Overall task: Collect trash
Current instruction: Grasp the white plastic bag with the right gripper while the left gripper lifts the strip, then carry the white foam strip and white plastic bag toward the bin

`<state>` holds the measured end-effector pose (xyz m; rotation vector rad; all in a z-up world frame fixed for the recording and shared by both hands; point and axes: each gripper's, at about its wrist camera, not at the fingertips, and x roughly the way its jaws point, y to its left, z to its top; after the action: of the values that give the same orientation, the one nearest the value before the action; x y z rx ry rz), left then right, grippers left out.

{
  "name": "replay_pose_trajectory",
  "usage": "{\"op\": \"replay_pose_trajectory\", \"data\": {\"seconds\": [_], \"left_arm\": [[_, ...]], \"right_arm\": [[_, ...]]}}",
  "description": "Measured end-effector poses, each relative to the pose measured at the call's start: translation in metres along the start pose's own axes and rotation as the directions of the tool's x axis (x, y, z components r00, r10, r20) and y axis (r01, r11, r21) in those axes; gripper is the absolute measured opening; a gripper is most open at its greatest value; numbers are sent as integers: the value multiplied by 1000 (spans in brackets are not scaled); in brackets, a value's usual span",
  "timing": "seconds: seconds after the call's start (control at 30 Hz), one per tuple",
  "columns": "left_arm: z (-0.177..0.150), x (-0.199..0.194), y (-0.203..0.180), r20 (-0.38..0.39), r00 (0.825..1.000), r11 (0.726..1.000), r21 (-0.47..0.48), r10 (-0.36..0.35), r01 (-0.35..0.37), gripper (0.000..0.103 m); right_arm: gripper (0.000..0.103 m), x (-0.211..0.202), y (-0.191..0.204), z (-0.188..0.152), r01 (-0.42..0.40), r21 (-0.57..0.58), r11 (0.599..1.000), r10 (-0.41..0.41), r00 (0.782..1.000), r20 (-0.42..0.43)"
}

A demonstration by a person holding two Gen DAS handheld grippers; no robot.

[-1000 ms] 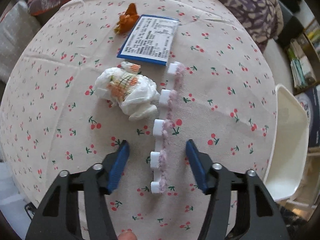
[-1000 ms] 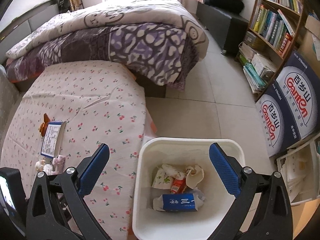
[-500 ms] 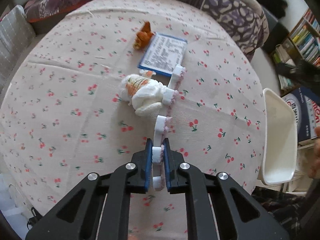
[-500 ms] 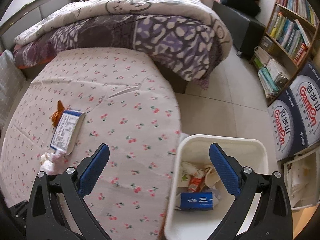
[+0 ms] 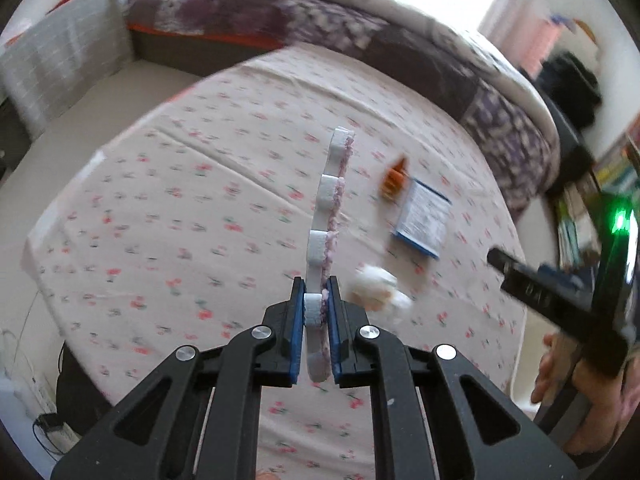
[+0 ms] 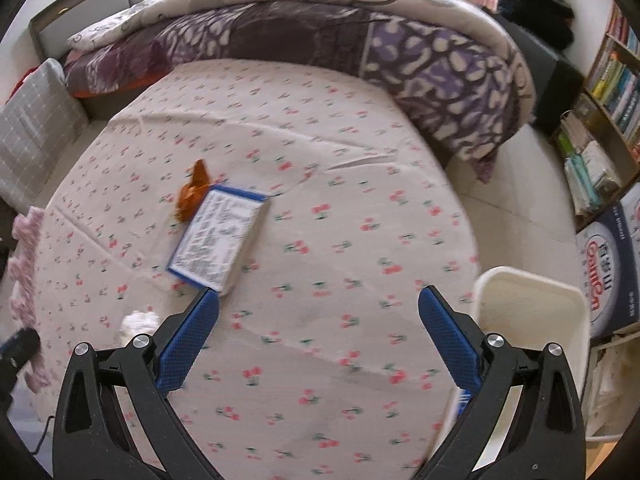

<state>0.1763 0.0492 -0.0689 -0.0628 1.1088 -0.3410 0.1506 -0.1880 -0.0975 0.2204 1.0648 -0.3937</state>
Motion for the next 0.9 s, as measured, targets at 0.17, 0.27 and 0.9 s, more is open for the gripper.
{"op": "replay_pose_trajectory", "data": {"seconds": [0.17,0.27,0.9], "left_arm": [[4,-5,30,7,1000,998,-66,21,-20,11],[3,-3,42,-6,999,996,-86,34,-34,11],[13,-5,61,84,980,980,-92,182,-174,11]], "right_arm": [[96,4,41,-12,-94,-27,995,92,994,-55],[96,6,72,-23,-101,-102,990,95,994,-57],[28,-16,109,-26,-156,-211,965,173,983,66]]}}
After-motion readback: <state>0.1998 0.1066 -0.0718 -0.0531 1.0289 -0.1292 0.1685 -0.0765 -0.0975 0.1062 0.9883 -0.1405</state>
